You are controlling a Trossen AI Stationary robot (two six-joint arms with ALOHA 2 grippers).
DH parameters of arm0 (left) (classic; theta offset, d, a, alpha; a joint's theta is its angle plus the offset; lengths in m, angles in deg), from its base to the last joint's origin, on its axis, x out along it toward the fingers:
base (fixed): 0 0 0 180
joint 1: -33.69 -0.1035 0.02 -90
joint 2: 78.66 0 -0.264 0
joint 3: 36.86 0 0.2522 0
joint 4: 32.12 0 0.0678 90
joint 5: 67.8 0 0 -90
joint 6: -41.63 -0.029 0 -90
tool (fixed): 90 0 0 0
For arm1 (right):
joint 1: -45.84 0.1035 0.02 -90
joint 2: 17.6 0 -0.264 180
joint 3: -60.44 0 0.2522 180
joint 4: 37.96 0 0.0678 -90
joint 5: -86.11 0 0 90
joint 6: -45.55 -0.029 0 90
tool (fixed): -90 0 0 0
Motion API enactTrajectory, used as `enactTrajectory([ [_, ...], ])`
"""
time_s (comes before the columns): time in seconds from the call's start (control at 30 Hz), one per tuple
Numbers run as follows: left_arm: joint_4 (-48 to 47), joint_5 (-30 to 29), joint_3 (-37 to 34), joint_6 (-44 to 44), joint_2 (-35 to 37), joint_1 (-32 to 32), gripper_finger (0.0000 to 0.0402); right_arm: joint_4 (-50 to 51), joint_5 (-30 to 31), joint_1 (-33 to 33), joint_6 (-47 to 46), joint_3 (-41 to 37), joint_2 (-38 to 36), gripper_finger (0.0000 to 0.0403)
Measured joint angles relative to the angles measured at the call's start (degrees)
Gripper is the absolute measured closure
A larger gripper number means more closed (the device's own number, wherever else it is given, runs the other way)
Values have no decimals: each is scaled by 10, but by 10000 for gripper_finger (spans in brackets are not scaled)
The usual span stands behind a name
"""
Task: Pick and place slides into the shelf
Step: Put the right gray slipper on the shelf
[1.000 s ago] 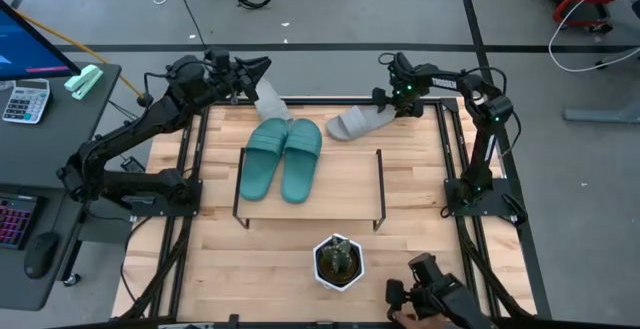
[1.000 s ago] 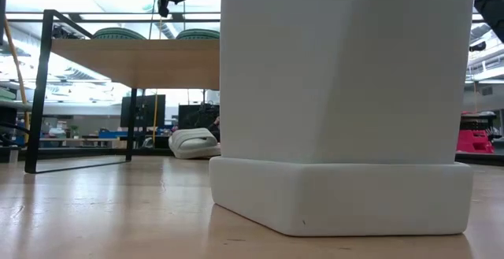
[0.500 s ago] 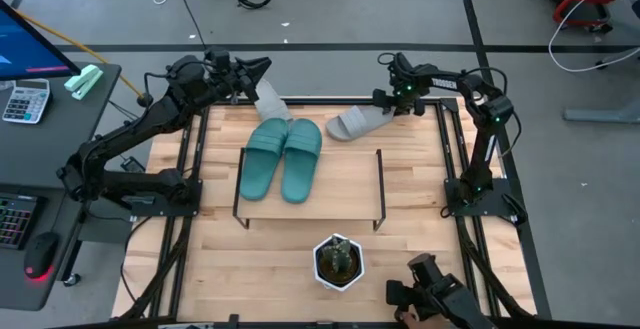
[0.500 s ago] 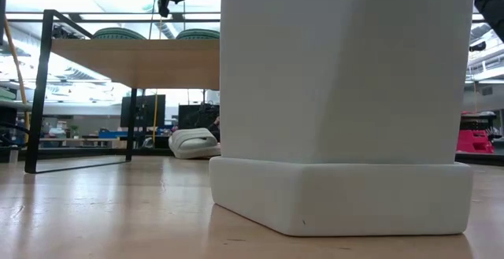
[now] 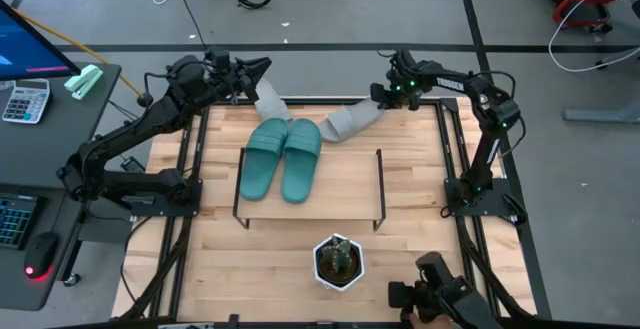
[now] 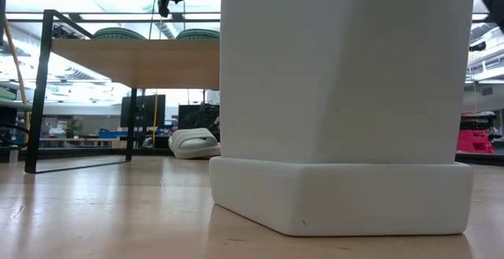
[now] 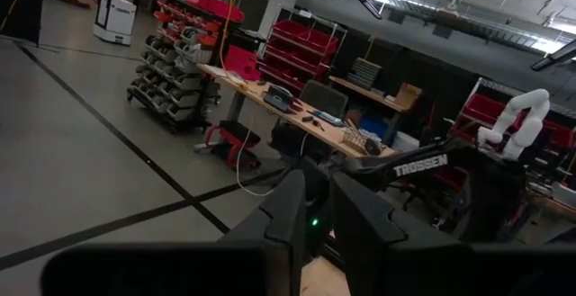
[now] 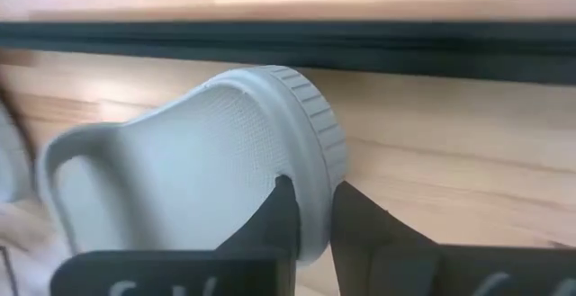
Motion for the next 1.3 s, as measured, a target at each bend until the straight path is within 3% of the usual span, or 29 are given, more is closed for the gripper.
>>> enactTrajectory([
  [0.5, 0, 0, 0, -4, 0, 0, 346, -18, -13, -46, -16, 0, -199, 360],
  [0.73, 0, 0, 0, -5, 0, -1, 345, -53, -154, -77, -27, 0, -244, 363],
  [1.03, 0, 0, 0, -6, 0, -2, 346, -171, -361, -55, -80, 1, -235, 364],
  [1.3, 0, 0, 0, -5, 0, -2, 342, -185, -462, 5, -55, 1, -228, 364],
])
